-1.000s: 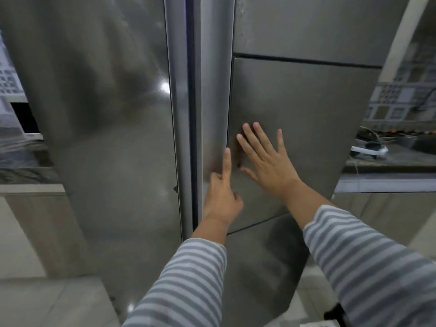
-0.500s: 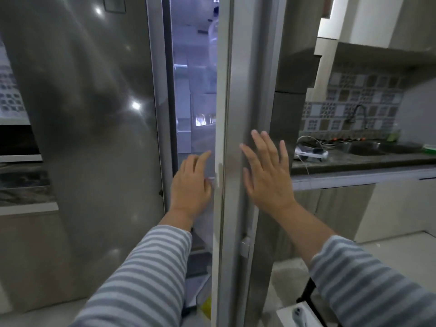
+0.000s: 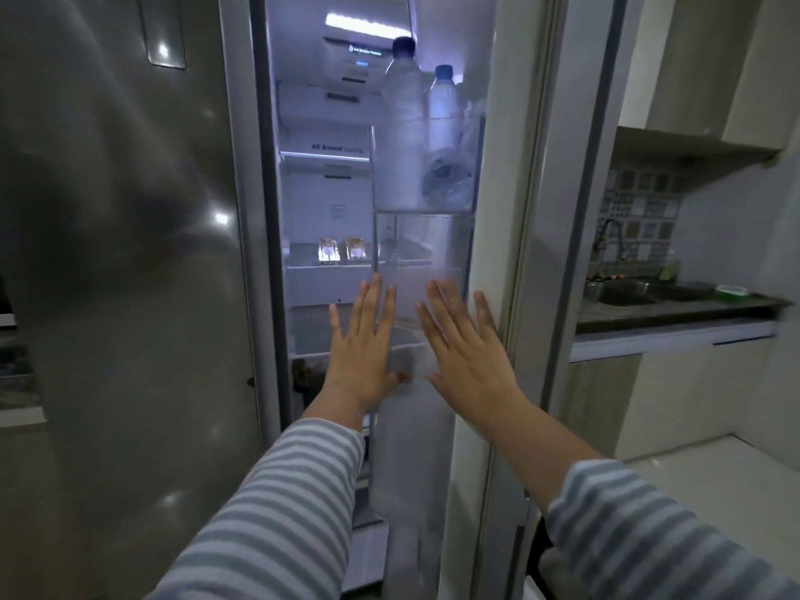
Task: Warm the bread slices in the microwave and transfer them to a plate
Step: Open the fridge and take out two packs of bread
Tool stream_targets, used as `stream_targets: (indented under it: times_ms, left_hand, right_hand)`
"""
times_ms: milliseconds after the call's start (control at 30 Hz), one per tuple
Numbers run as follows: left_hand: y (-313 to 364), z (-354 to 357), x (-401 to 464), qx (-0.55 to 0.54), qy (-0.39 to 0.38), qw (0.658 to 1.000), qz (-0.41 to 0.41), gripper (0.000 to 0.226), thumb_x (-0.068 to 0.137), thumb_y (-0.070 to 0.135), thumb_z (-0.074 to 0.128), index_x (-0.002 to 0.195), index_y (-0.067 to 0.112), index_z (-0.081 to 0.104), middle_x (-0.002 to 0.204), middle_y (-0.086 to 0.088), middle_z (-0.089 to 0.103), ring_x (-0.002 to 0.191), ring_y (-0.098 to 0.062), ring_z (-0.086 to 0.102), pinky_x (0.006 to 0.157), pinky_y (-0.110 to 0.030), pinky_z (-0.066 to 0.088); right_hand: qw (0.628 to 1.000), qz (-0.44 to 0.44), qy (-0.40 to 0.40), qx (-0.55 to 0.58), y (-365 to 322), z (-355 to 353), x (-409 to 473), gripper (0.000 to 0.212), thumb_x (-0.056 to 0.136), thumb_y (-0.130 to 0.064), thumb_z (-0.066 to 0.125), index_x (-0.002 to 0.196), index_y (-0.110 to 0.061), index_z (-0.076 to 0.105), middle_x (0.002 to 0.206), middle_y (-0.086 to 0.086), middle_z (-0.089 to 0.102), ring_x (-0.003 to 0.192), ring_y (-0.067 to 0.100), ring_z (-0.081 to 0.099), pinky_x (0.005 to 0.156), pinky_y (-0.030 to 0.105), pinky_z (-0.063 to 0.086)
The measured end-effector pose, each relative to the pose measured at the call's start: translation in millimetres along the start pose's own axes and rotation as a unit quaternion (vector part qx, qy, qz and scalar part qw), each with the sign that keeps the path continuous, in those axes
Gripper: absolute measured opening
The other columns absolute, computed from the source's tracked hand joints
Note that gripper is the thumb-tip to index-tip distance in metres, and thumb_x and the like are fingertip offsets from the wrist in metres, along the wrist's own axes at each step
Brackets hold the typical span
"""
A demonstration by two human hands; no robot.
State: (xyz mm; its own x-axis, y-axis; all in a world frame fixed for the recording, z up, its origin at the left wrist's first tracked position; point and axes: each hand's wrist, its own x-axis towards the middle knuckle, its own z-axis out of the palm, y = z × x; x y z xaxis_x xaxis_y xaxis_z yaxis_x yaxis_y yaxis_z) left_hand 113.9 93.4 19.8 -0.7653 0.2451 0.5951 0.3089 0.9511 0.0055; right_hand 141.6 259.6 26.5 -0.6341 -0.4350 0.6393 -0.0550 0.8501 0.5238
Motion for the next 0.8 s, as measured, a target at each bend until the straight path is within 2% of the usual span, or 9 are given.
stream_targets:
  times_ms: [133,267,433,567,733,800]
  left_hand:
    - [30.3,7.1,1.4,-0.040,0.016,0.998,0.044,0.135,0.067,0.063,0.071,0.142,0.026,-0.035,0.151,0.002,-0.040,0.141,-0.019,-0.032,0.111,-0.058,-0.011]
    - [65.9,10.1,0.3,-0.040,0.024,0.997,0.067,0.134,0.065,0.066,0.070,0.143,0.028,-0.033,0.153,0.002,-0.033,0.143,-0.022,-0.027,0.113,-0.061,-0.009]
    - [111.4,18.1,1.4,-0.039,0.046,0.995,0.075,0.137,0.062,0.069,0.071,0.145,0.027,-0.030,0.157,-0.001,-0.025,0.145,-0.024,-0.022,0.113,-0.065,-0.003]
    - [140.9,23.9,6.0,-0.041,0.060,0.994,0.085,0.137,0.060,0.071,0.071,0.147,0.027,-0.025,0.158,-0.004,-0.018,0.147,-0.026,-0.016,0.112,-0.068,0.003]
    - [159.8,30.3,9.8,-0.031,0.067,0.994,0.084,0.136,0.061,0.072,0.070,0.147,0.027,-0.026,0.158,-0.004,-0.021,0.146,-0.029,-0.017,0.112,-0.067,0.000]
    - [161.7,30.9,10.5,-0.026,0.068,0.994,0.081,0.136,0.061,0.072,0.070,0.146,0.027,-0.027,0.158,-0.004,-0.021,0.146,-0.029,-0.018,0.112,-0.067,0.000]
  right_hand:
    - [1.000,0.006,-0.012,-0.003,35.3,7.4,-28.7,0.096,0.085,-0.064,0.035,0.151,-0.010,-0.008,0.156,0.016,-0.022,0.141,0.032,-0.029,0.112,0.056,-0.019]
    - [1.000,-0.003,-0.027,-0.011,73.4,12.6,-55.6,0.109,0.084,-0.065,0.047,0.147,-0.009,-0.022,0.153,0.018,-0.031,0.141,0.035,-0.029,0.112,0.059,-0.015]
    - [0.999,0.005,-0.038,-0.014,111.9,20.3,-82.9,0.111,0.082,-0.064,0.052,0.149,-0.009,-0.017,0.156,0.019,-0.024,0.144,0.037,-0.021,0.113,0.062,-0.006]
    - [0.999,0.007,-0.039,-0.012,139.7,26.3,-98.7,0.112,0.077,-0.064,0.059,0.152,-0.010,-0.005,0.158,0.019,-0.014,0.146,0.037,-0.013,0.115,0.062,0.001]
    - [0.999,-0.002,-0.031,-0.007,159.7,35.6,-108.0,0.116,0.075,-0.064,0.062,0.152,-0.011,-0.006,0.157,0.017,-0.021,0.146,0.036,-0.011,0.115,0.061,0.003]
    - [0.999,-0.005,-0.037,0.000,161.4,36.3,-108.4,0.115,0.075,-0.063,0.062,0.152,-0.011,-0.005,0.157,0.017,-0.018,0.146,0.037,-0.010,0.115,0.062,0.003]
